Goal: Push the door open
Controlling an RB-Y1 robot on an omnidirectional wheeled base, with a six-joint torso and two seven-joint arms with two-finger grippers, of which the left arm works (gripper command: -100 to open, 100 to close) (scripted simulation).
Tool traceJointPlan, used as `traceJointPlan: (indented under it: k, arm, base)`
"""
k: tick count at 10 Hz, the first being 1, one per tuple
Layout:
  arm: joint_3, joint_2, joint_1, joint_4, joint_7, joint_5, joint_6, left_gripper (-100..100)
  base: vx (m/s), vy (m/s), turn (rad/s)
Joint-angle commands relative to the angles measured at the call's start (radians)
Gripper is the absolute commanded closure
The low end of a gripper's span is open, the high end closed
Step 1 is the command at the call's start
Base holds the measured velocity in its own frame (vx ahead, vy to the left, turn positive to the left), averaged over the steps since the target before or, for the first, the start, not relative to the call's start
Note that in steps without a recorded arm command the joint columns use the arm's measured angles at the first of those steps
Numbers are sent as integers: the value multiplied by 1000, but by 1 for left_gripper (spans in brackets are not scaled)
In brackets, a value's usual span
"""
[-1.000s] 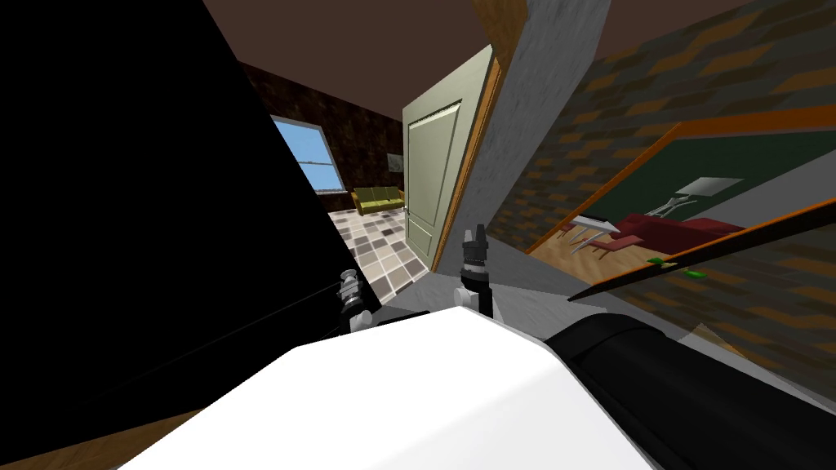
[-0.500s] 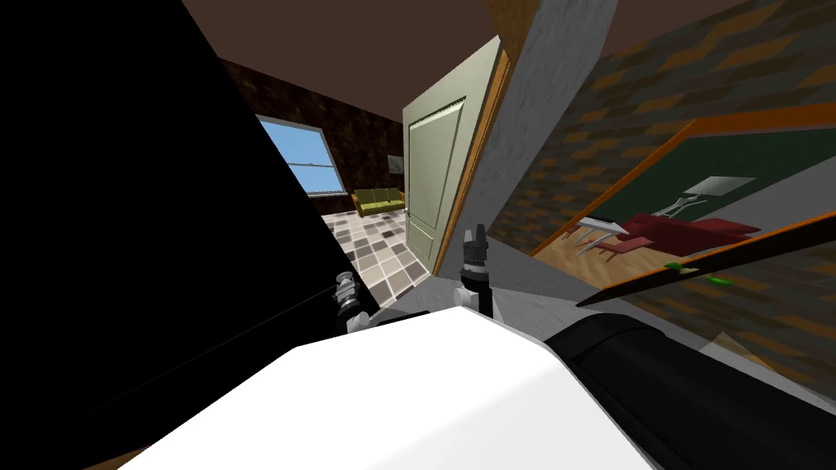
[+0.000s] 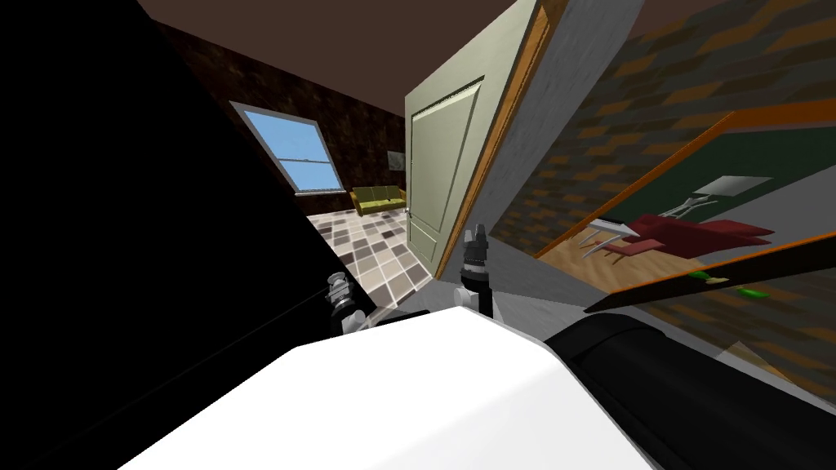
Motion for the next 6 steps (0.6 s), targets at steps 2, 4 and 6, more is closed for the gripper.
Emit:
traceJointPlan:
  k: [2, 4, 6]
  arm:
    - [50, 16, -12, 24, 10, -4, -22, 100]
    - [75, 16, -14, 26, 9, -7, -23, 100]
    - [100, 15, -15, 27, 8, -10, -24, 100]
  base:
    - [136, 14, 5]
    - [111, 8, 32]
    - [87, 19, 9]
